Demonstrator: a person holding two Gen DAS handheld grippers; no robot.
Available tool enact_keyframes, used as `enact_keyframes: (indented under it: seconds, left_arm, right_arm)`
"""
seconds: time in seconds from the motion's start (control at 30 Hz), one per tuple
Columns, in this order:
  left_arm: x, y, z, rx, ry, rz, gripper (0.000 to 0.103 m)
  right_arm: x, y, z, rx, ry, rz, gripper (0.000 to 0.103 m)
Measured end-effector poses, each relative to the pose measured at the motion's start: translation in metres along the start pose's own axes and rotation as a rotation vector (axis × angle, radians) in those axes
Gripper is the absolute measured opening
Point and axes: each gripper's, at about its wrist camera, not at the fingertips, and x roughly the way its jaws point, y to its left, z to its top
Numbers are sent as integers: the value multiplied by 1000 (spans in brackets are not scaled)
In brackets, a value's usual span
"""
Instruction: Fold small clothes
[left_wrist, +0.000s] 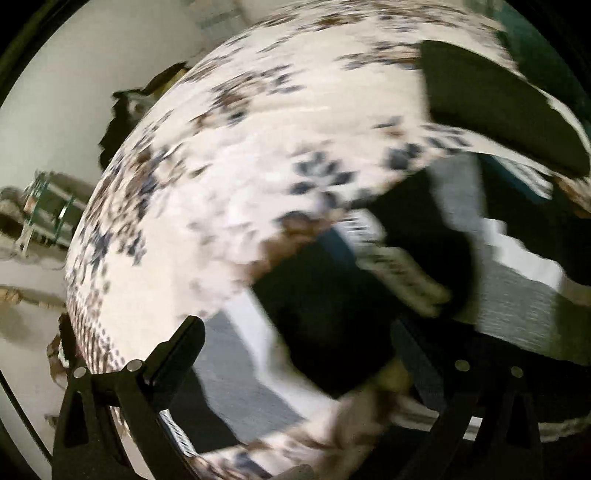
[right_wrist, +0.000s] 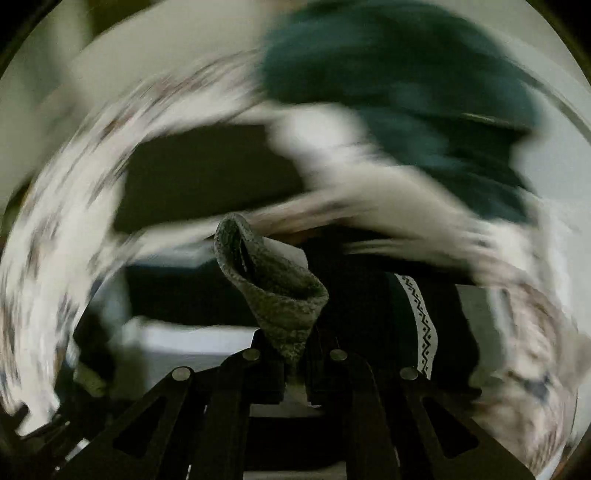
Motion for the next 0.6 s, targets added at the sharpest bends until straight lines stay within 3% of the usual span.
enact_keyframes:
  seconds: [0.07, 0.17, 0.27, 0.33, 0.37, 0.47, 0.53, 0.6]
  left_arm:
    - [13, 16, -2, -31, 21, 15, 103]
    - [30, 41, -2, -77, 35, 23, 103]
    - [38, 52, -4, -101, 50, 18, 103]
    - [41, 62, -8, -124, 61, 2, 103]
    - [40, 65, -9, -134, 66, -3, 103]
    - [33, 89, -26, -196, 98, -46, 103]
    - [27, 110, -45, -246, 147, -74, 103]
    - [22, 134, -76, -321, 223, -110, 103]
  right_arm:
    - [33, 68, -7, -127, 37, -11, 7]
    - [54, 123, -14, -201, 56, -46, 7]
    - [68, 131, -22, -200, 117, -63, 8]
    - [74, 123, -23, -161, 195, 3, 11]
    - [71, 111, -27, -103, 228, 103, 20]
    - [50, 73, -41, 30, 264, 288, 69]
    - [31, 46, -56, 90, 274, 320, 71]
    - [20, 25, -64, 108, 285, 285, 72]
